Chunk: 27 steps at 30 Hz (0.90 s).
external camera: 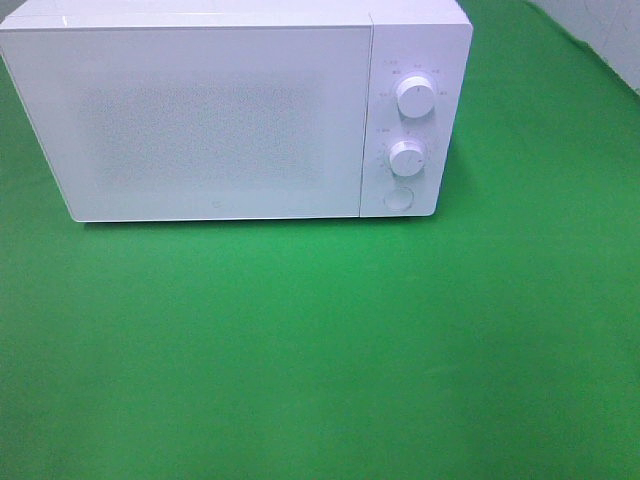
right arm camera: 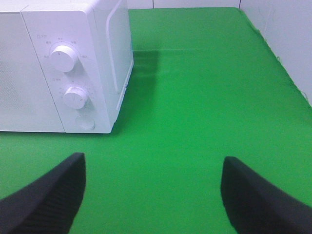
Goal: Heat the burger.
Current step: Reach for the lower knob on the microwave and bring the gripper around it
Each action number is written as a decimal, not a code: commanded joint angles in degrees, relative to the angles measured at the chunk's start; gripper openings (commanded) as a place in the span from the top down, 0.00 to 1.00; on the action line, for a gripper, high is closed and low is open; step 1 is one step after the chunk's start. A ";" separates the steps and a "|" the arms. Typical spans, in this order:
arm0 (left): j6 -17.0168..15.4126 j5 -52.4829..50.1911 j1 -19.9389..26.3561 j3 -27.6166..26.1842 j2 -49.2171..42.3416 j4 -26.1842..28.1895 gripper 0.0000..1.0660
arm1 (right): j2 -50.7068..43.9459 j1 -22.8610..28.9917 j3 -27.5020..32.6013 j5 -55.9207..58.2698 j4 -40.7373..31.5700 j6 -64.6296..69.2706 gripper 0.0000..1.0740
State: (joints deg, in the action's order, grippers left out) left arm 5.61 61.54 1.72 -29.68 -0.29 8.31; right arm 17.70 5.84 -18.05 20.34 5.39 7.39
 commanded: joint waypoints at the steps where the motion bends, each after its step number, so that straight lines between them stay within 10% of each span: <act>1: 0.00 -0.23 0.17 0.11 -0.97 0.17 0.08 | 4.13 -0.23 2.46 -9.00 0.46 0.23 0.31; 27: 0.00 -0.23 0.17 0.11 -0.97 0.17 0.08 | 41.54 -0.23 4.41 -53.86 -1.83 -0.80 0.31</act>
State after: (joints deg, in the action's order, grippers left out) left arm 5.61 61.54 1.72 -29.68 -0.29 8.31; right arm 59.07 5.84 -13.87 -31.28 3.84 7.45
